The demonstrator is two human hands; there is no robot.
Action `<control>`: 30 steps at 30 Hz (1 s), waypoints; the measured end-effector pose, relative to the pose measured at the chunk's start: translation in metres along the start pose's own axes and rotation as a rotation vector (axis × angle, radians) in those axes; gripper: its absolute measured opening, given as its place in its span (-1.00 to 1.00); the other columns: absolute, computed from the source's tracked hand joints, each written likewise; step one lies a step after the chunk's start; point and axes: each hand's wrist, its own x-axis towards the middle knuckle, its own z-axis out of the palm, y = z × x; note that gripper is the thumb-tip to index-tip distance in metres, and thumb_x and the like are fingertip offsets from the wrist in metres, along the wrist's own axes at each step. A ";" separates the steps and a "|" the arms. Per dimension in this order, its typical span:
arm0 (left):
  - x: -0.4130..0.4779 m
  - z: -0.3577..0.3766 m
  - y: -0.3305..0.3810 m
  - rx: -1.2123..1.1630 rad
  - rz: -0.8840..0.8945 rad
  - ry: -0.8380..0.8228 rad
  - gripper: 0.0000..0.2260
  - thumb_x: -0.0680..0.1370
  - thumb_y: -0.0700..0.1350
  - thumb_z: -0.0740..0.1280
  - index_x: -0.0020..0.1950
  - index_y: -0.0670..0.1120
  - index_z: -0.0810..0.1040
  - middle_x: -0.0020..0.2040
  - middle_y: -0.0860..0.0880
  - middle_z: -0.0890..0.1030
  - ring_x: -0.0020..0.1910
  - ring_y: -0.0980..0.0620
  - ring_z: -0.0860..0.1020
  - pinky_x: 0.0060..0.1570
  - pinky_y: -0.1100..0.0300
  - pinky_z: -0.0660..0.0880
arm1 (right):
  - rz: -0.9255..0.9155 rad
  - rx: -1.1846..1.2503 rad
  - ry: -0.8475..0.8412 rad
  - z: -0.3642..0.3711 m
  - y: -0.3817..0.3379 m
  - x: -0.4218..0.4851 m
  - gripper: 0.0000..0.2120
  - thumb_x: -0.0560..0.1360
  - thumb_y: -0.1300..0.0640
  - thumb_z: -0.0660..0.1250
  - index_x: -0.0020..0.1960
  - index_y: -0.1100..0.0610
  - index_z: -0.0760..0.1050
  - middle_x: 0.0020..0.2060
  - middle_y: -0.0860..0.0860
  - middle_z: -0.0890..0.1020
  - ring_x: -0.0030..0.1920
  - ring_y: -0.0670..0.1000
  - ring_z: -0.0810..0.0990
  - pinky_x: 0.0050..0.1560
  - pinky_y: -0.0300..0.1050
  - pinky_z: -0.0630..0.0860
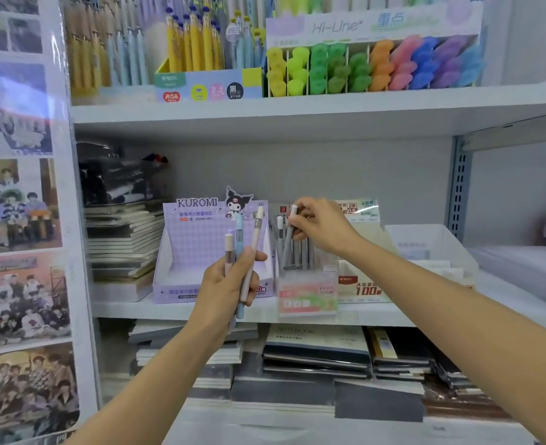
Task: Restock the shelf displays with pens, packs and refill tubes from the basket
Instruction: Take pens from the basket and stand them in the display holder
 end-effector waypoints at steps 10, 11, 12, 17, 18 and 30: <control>0.001 -0.005 -0.004 -0.014 -0.027 -0.020 -0.67 0.52 0.13 0.30 0.03 -0.10 0.65 -0.35 -0.03 0.47 -0.49 0.09 0.35 -0.51 0.34 0.34 | 0.025 -0.043 -0.033 0.001 0.002 0.012 -0.91 0.57 0.20 0.30 0.01 0.22 0.54 -0.16 0.09 0.67 -0.28 -0.02 0.70 -0.21 -0.25 0.63; 0.002 -0.005 -0.004 -0.024 -0.025 -0.022 -0.67 0.51 0.13 0.31 0.02 -0.10 0.66 -0.35 -0.04 0.45 -0.49 0.09 0.35 -0.51 0.34 0.34 | 0.029 -0.045 -0.036 0.000 0.002 0.013 -0.91 0.57 0.20 0.30 0.01 0.23 0.54 -0.17 0.09 0.67 -0.28 -0.03 0.70 -0.22 -0.27 0.63; 0.002 -0.005 -0.004 -0.032 -0.023 -0.023 -0.67 0.50 0.13 0.32 0.02 -0.11 0.66 -0.35 -0.04 0.44 -0.49 0.09 0.34 -0.51 0.34 0.34 | 0.033 -0.051 -0.040 0.000 0.002 0.014 -0.91 0.57 0.20 0.31 0.02 0.22 0.54 -0.17 0.08 0.67 -0.27 -0.03 0.70 -0.22 -0.26 0.63; 0.004 -0.005 -0.003 -0.044 -0.016 -0.028 -0.68 0.49 0.12 0.34 0.00 -0.09 0.67 -0.37 -0.01 0.41 -0.49 0.09 0.34 -0.50 0.33 0.34 | 0.028 -0.053 -0.066 0.009 0.003 0.011 -0.88 0.56 0.22 0.33 0.09 0.16 0.47 -0.19 0.11 0.66 -0.26 0.00 0.69 -0.25 -0.24 0.62; 0.004 -0.004 -0.002 -0.045 -0.014 -0.030 -0.68 0.48 0.12 0.34 0.01 -0.10 0.67 -0.38 0.00 0.41 -0.50 0.09 0.34 -0.51 0.33 0.34 | 0.017 -0.055 -0.055 0.010 0.003 0.010 -0.86 0.55 0.22 0.33 0.09 0.11 0.44 -0.22 0.10 0.65 -0.25 0.02 0.68 -0.25 -0.21 0.62; -0.001 0.007 0.003 -0.020 0.006 -0.028 -0.72 0.53 0.05 0.33 0.02 -0.14 0.67 -0.40 -0.04 0.35 -0.50 0.08 0.32 -0.47 0.32 0.37 | 0.079 0.406 0.018 -0.002 -0.020 -0.012 -0.78 0.53 -0.03 0.36 0.01 0.12 0.59 -0.24 0.02 0.68 -0.28 -0.05 0.63 -0.26 -0.22 0.55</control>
